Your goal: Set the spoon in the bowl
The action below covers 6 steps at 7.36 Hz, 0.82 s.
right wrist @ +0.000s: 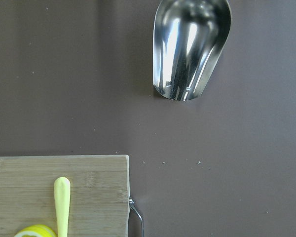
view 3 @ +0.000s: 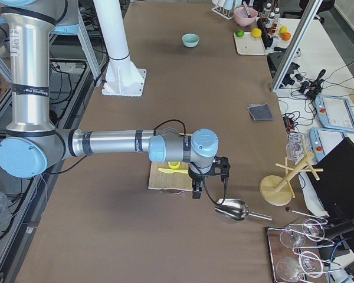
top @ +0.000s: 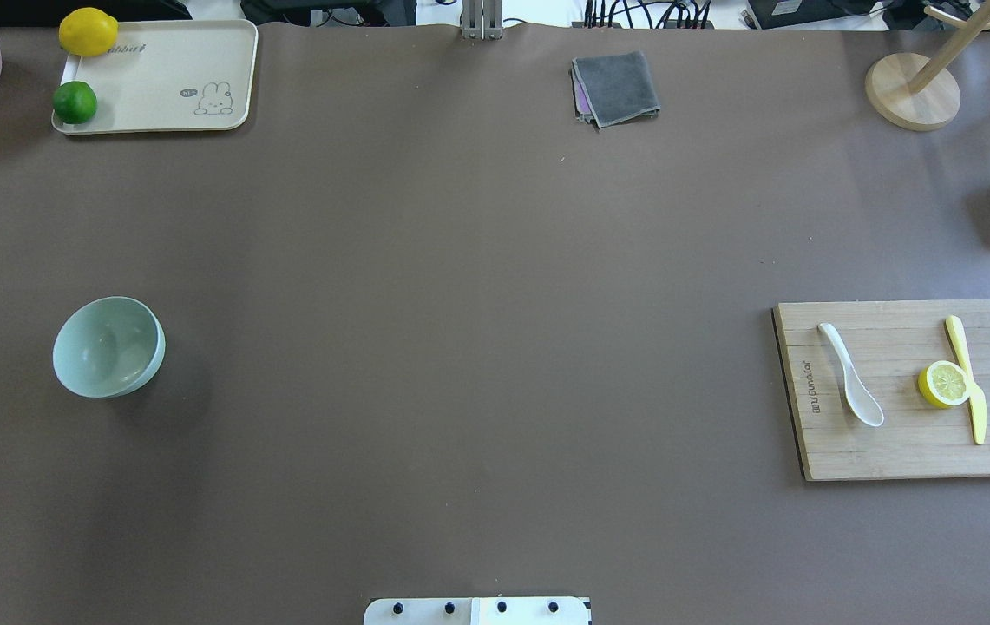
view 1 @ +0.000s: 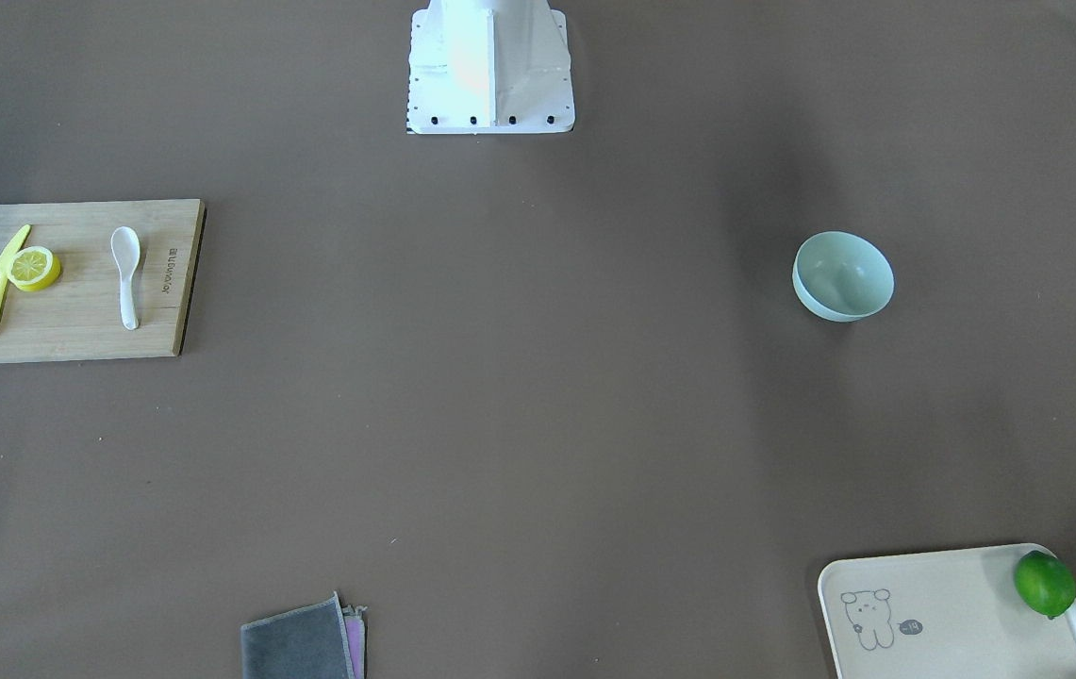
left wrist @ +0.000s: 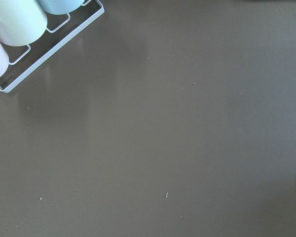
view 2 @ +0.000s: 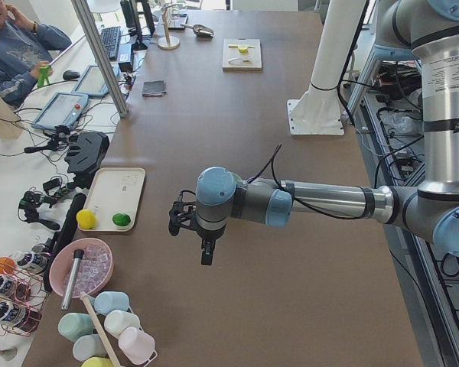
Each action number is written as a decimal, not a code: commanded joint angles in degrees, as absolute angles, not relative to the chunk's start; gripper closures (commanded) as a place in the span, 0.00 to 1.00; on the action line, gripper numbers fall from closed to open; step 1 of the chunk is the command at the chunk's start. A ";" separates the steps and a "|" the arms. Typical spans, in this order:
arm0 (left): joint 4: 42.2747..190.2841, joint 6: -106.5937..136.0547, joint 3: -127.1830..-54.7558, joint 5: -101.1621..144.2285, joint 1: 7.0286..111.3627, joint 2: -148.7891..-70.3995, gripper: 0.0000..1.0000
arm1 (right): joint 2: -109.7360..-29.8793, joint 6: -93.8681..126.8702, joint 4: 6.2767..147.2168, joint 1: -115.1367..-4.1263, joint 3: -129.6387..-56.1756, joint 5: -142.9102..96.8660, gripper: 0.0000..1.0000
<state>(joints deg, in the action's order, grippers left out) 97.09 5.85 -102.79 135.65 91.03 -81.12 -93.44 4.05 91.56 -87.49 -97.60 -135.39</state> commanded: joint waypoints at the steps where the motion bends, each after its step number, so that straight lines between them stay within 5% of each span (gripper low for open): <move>1: 99.13 5.89 -102.92 137.10 90.18 -81.56 0.03 | -93.51 3.87 87.83 -87.36 -97.65 -136.84 0.00; 6: 120.28 39.29 -103.01 135.10 69.92 -82.08 0.02 | -96.68 10.33 75.59 -84.12 -99.13 -141.94 0.00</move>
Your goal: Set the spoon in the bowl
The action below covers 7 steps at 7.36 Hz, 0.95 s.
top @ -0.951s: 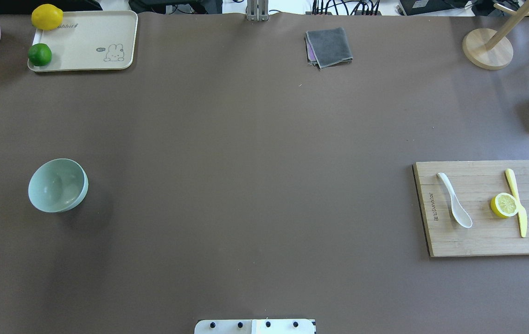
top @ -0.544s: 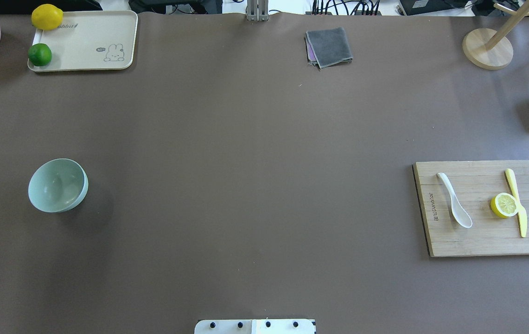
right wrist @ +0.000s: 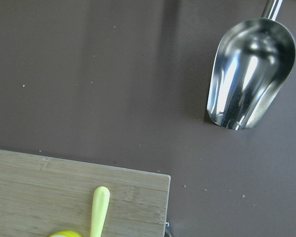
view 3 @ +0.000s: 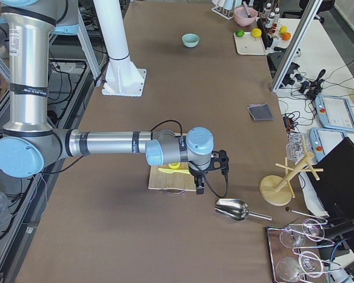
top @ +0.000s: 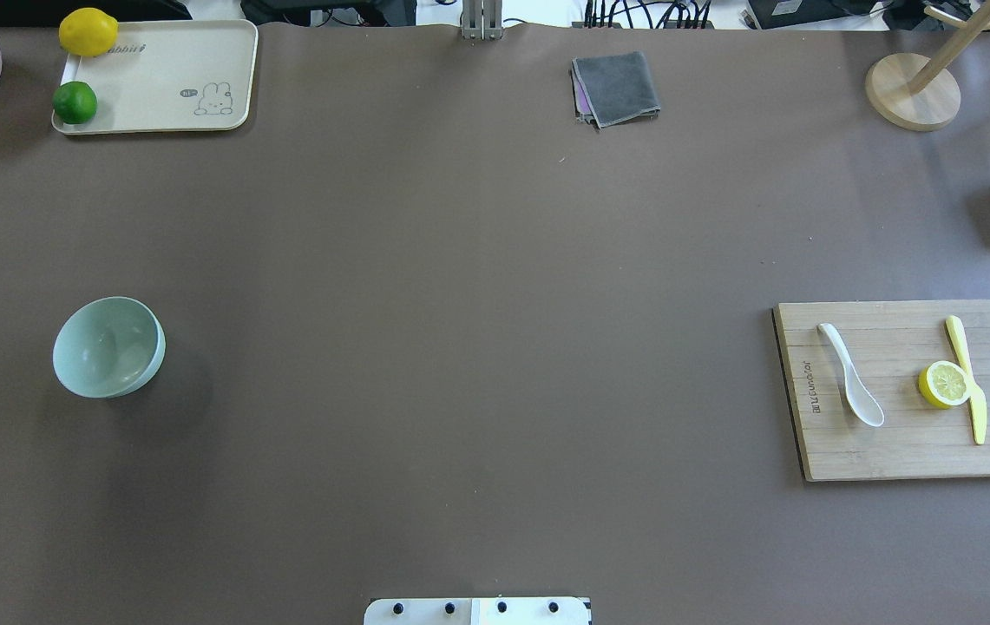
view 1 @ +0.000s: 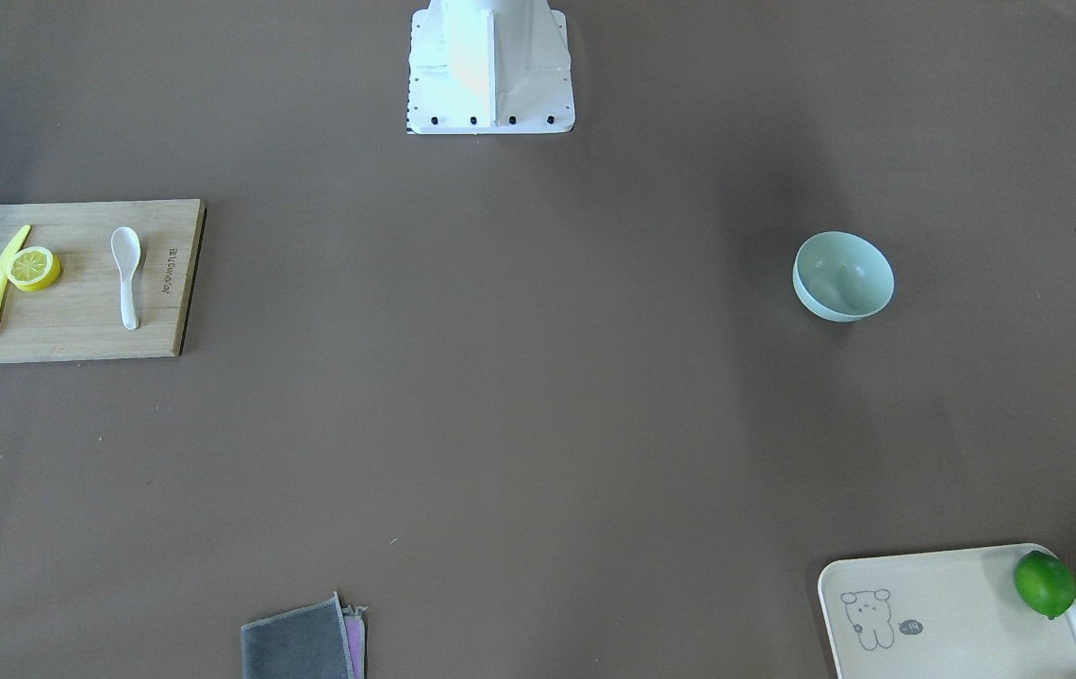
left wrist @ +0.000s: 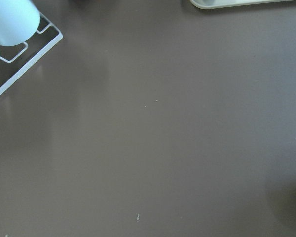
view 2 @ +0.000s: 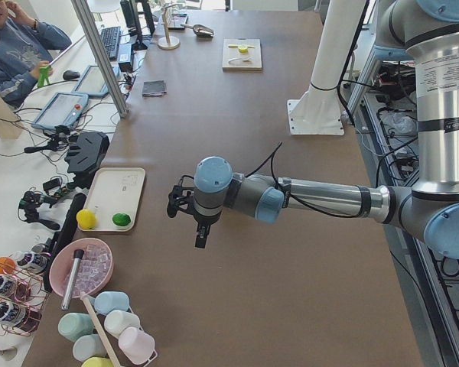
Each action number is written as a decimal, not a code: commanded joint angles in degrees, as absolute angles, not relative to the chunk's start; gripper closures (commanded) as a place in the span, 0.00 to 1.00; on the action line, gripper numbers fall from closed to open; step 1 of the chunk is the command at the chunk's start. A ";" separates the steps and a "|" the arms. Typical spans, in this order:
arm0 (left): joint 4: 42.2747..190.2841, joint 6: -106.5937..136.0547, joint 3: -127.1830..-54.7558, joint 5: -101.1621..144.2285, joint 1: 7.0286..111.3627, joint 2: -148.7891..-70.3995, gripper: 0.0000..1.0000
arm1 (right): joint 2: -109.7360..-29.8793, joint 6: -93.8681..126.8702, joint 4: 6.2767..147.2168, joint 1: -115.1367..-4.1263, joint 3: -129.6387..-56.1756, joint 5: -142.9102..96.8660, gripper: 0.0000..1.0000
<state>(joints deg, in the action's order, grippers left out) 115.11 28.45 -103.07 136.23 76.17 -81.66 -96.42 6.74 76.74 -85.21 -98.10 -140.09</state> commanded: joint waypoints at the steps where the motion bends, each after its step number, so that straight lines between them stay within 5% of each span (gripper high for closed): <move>1: 122.15 44.42 -103.18 130.22 63.96 -83.31 0.02 | -96.68 14.63 75.59 -81.85 -100.36 -141.68 0.00; 4: 123.49 48.16 -101.44 124.63 53.82 -85.25 0.07 | -96.59 17.57 75.50 -77.36 -101.69 -141.42 0.00; 7: 123.40 47.99 -100.29 124.54 50.28 -85.78 0.40 | -96.59 18.19 75.50 -76.29 -101.69 -141.42 0.00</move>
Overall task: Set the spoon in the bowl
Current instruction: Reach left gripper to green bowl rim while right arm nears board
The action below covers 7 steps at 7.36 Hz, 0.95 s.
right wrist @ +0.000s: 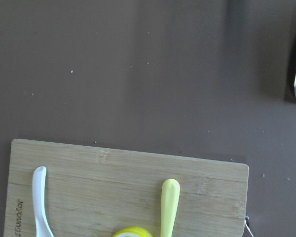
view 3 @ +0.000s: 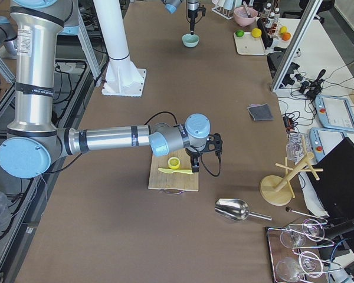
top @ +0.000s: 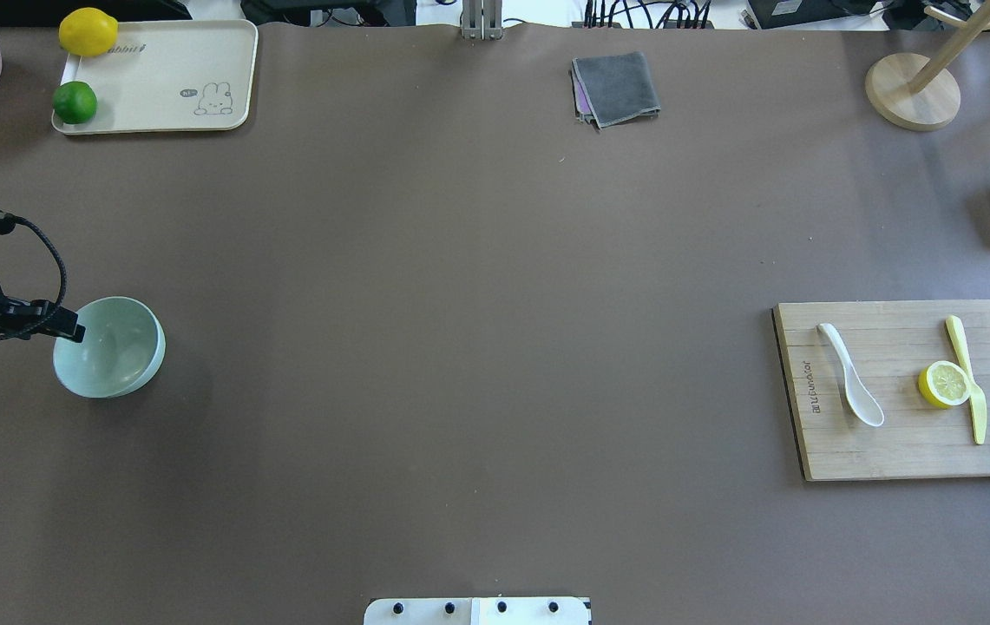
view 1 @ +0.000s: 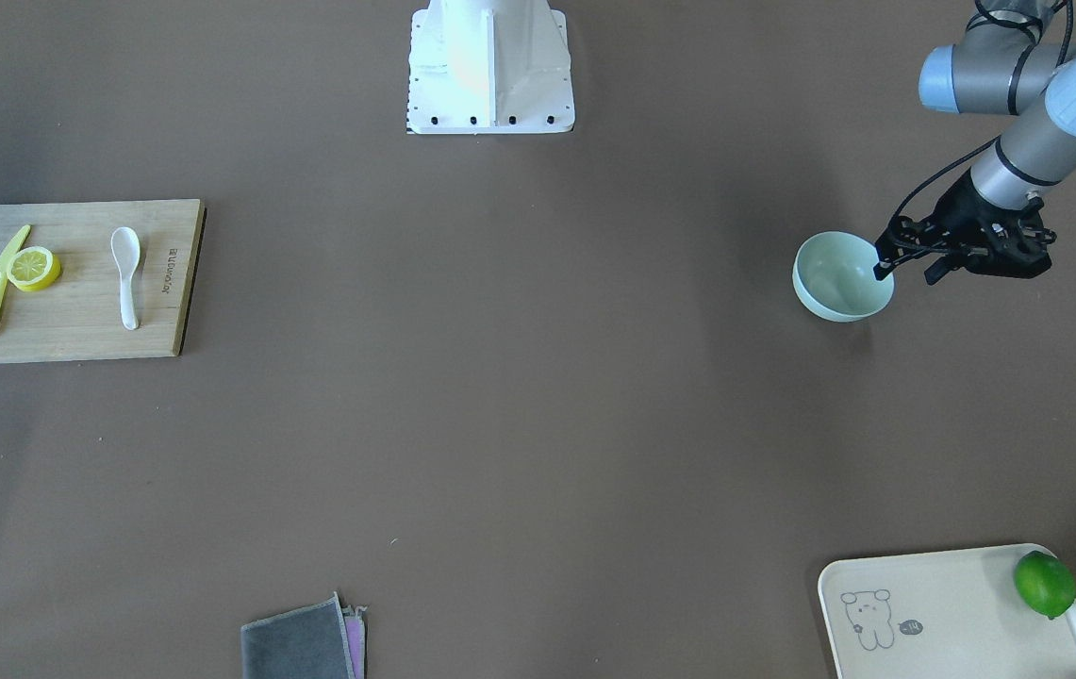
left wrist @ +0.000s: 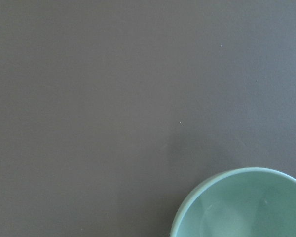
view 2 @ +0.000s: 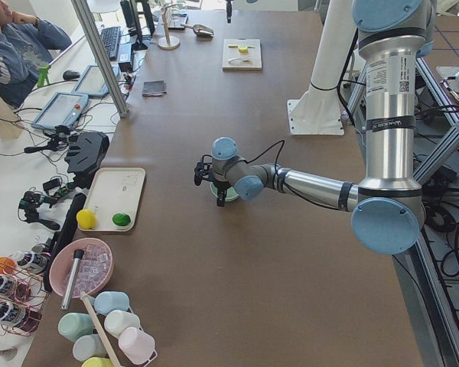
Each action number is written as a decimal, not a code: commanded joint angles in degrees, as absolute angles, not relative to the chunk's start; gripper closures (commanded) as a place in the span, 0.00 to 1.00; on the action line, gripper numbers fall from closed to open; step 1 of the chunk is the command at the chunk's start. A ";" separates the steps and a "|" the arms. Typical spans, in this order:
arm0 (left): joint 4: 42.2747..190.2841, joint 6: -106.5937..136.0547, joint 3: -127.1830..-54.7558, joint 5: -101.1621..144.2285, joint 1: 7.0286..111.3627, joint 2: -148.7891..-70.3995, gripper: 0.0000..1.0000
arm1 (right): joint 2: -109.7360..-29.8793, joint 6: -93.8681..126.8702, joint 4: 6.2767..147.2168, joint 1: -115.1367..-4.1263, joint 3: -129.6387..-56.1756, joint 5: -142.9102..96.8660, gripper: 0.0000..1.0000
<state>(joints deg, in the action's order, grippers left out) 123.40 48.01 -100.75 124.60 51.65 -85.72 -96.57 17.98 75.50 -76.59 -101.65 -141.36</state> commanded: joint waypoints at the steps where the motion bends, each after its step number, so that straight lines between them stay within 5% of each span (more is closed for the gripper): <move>1: 123.49 47.99 -99.67 124.54 50.27 -85.87 0.50 | -96.68 18.19 75.50 -76.20 -101.69 -141.42 0.00; 4: 123.49 48.08 -99.58 125.07 50.19 -85.96 1.00 | -96.68 18.11 75.50 -76.11 -101.69 -141.33 0.00; 7: 122.18 50.00 -103.24 125.07 50.27 -88.32 1.00 | -96.42 23.76 75.50 -73.76 -105.36 -140.89 0.00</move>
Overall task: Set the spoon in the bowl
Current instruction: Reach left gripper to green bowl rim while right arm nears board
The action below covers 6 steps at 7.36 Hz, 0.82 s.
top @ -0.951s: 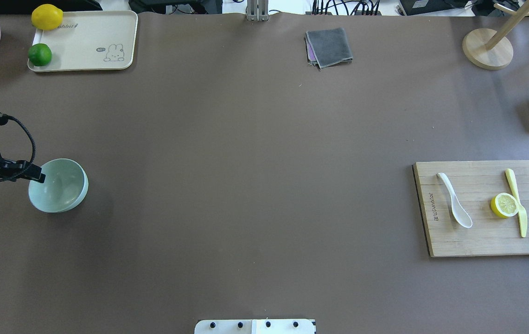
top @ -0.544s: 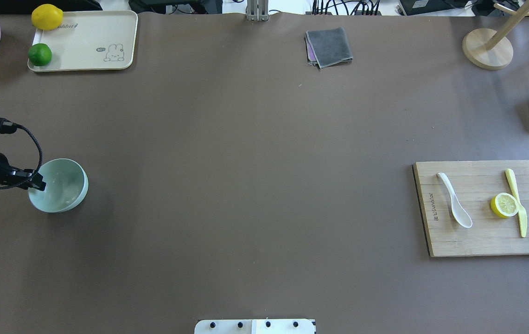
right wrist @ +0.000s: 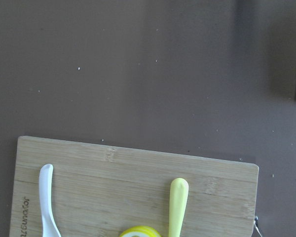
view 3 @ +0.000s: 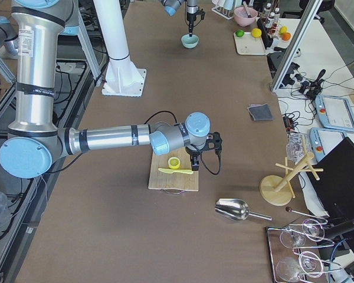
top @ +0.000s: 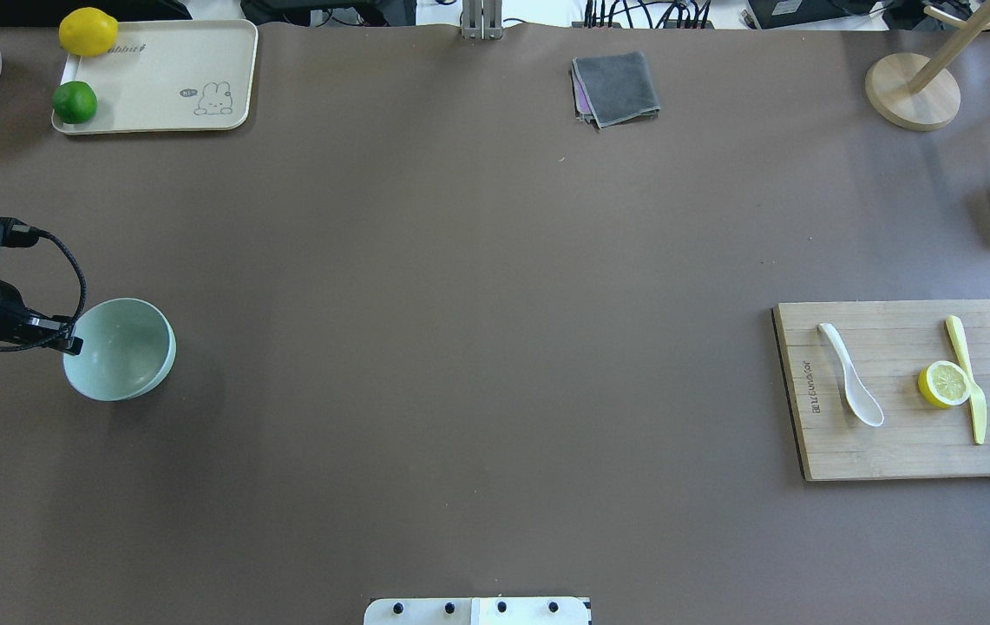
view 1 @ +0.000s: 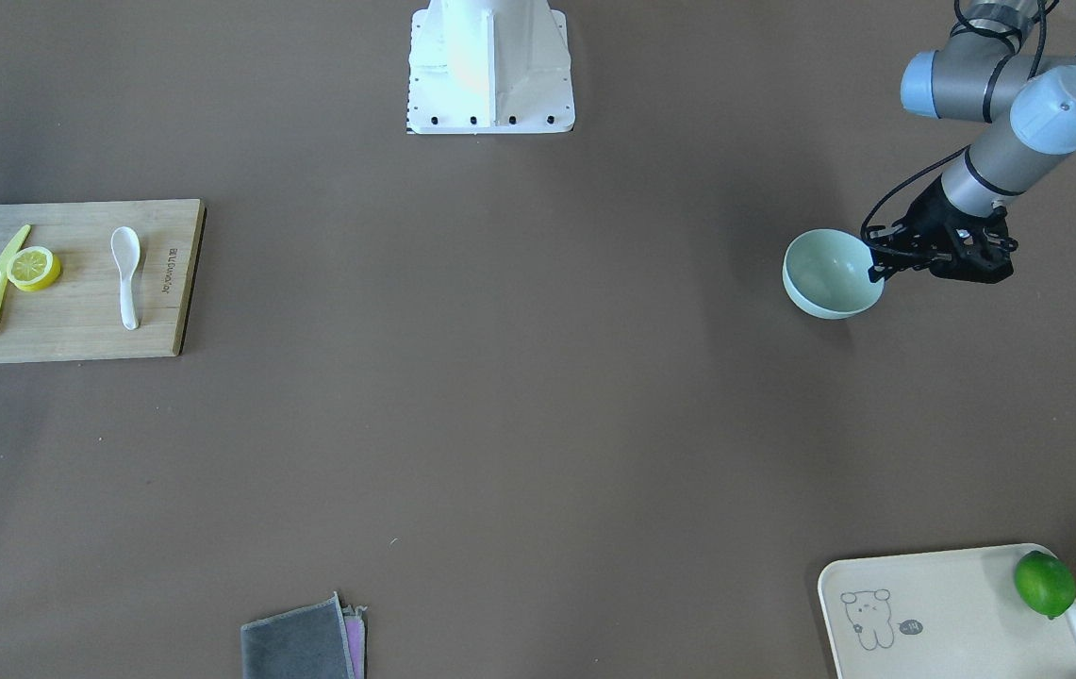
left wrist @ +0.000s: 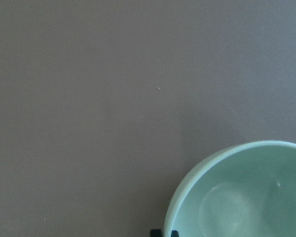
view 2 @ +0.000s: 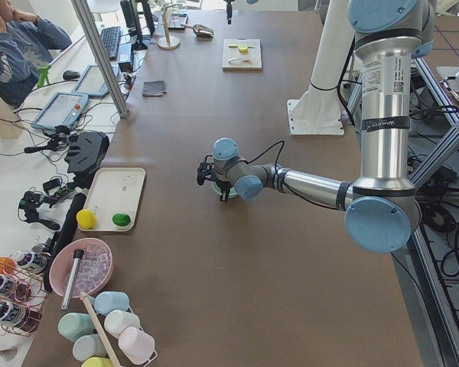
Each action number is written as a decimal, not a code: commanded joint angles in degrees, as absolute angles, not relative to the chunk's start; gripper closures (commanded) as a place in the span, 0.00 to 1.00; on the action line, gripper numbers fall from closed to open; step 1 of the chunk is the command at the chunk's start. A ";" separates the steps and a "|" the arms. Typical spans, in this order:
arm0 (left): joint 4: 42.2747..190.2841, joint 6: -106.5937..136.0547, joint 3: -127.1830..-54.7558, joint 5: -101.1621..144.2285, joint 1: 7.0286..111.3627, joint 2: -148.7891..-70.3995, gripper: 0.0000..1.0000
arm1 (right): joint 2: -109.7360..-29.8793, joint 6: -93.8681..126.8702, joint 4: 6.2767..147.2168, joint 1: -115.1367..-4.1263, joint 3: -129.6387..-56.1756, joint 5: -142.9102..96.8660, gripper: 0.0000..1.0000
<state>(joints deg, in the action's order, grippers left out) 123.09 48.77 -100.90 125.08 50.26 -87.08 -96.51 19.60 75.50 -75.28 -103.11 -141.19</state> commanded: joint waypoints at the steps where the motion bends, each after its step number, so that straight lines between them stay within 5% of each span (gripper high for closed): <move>1: 117.21 55.84 -106.14 125.59 50.19 -92.16 1.00 | -96.68 30.26 75.50 -69.22 -109.73 -137.93 0.01; 4: 97.00 68.42 -105.65 120.09 38.37 -114.98 1.00 | -96.33 37.51 74.54 -59.79 -112.93 -132.82 0.07; 6: 96.15 73.54 -104.34 114.81 32.37 -119.25 1.00 | -96.33 39.45 72.69 -55.04 -112.59 -131.84 0.04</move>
<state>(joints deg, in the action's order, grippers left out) 97.51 69.55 -105.35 118.23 36.71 -115.57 -96.40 37.75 73.54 -58.40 -112.63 -132.51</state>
